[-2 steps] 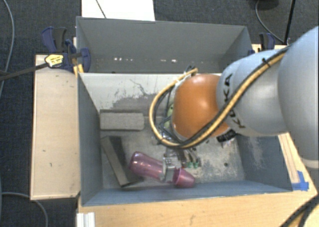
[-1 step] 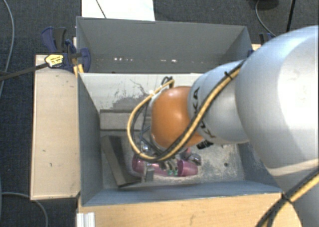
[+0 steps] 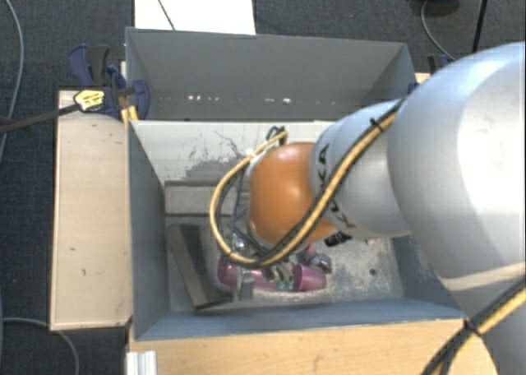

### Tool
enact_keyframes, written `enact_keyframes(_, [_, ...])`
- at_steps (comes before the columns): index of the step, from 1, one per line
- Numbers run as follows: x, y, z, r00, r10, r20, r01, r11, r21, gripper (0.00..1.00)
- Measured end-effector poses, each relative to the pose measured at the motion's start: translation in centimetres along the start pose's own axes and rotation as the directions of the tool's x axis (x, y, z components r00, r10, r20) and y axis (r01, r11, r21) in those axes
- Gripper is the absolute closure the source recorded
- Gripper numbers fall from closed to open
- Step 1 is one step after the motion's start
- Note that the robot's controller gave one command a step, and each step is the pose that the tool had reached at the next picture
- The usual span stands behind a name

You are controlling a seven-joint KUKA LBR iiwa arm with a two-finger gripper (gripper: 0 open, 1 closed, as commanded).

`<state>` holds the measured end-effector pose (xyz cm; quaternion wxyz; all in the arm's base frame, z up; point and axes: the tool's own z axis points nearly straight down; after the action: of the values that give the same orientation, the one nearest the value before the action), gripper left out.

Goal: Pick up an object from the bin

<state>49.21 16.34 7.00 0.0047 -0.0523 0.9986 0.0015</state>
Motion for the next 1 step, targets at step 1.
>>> enact_keyframes(1, [-0.74,0.76,-10.64,1.0,-0.001,0.002,0.001,1.0,-0.001,1.0])
